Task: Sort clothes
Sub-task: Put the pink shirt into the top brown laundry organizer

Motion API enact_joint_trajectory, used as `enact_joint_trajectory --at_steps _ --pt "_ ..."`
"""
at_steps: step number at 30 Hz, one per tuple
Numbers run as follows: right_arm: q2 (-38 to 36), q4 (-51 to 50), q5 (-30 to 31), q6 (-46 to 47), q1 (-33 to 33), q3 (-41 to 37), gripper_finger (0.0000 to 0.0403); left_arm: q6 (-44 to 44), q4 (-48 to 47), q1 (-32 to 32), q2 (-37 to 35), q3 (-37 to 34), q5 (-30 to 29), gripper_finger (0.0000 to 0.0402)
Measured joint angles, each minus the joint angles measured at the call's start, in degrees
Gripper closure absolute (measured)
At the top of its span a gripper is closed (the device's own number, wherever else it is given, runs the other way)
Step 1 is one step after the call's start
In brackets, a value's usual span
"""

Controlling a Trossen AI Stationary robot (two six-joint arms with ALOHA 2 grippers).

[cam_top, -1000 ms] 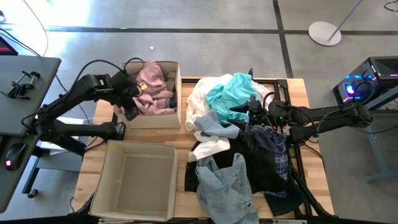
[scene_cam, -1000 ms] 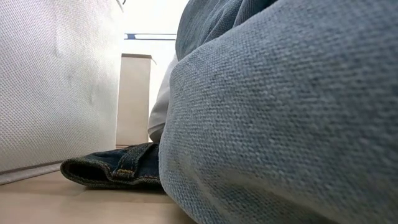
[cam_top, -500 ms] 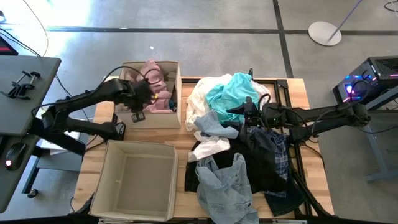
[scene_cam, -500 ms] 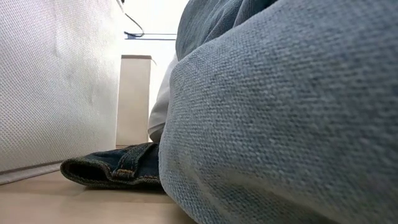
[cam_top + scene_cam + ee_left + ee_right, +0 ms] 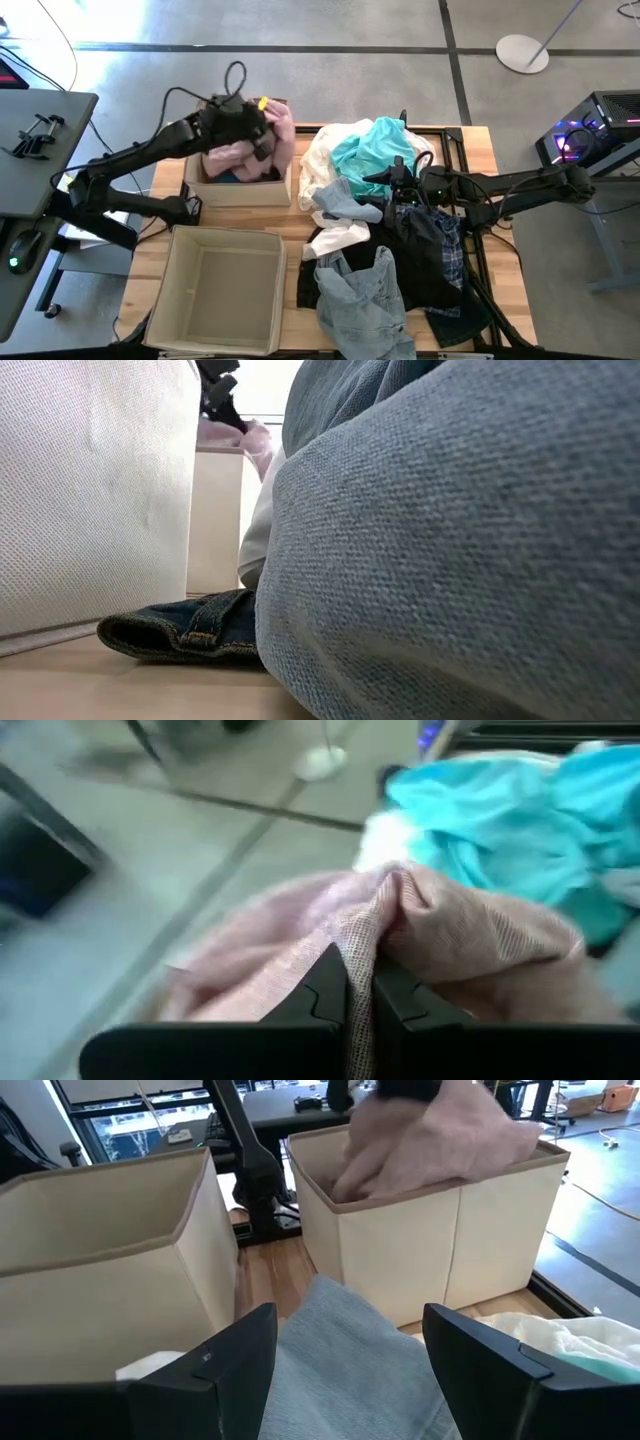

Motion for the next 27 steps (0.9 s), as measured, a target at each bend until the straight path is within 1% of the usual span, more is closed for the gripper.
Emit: enact_joint_trajectory --at_steps 2,7,8,10,14,16,19,24,27 --pt "0.0 0.0 0.0 0.3 0.0 0.0 0.0162 -4.5 -4.6 0.4 1.3 0.0 0.0 0.04" --pt "0.0 0.0 0.0 -0.2 0.0 0.0 0.0162 -12.8 -21.6 1.3 5.2 -0.1 -2.6 0.0397" --pt "0.0 0.0 0.0 -0.2 0.0 0.0 0.0162 -14.0 -23.8 1.5 6.1 -0.1 -2.6 0.0393" --pt "0.0 0.0 0.0 -0.2 0.0 0.0 0.0162 -13.4 -25.2 1.7 7.5 -0.6 -2.5 0.038" --pt "0.0 0.4 0.0 1.0 0.0 0.0 0.0162 -10.8 -24.7 1.8 9.8 -2.1 1.3 0.0335" --pt "0.0 0.4 0.0 1.6 0.0 0.0 0.0162 -10.7 -25.6 2.2 10.2 -2.1 1.8 0.0307" --pt "0.1 -0.1 0.4 -1.1 0.0 0.0 0.0162 -10.7 -26.4 2.5 9.1 -2.1 2.9 0.0261" --pt "0.9 0.1 8.5 -4.8 -0.9 0.0 0.0162 -11.6 -26.2 2.9 4.3 -2.1 5.9 0.0185" --pt "1.3 -0.2 11.2 -4.7 -2.4 0.0 0.0162 -16.3 -26.1 2.4 1.1 -2.1 4.2 0.016"
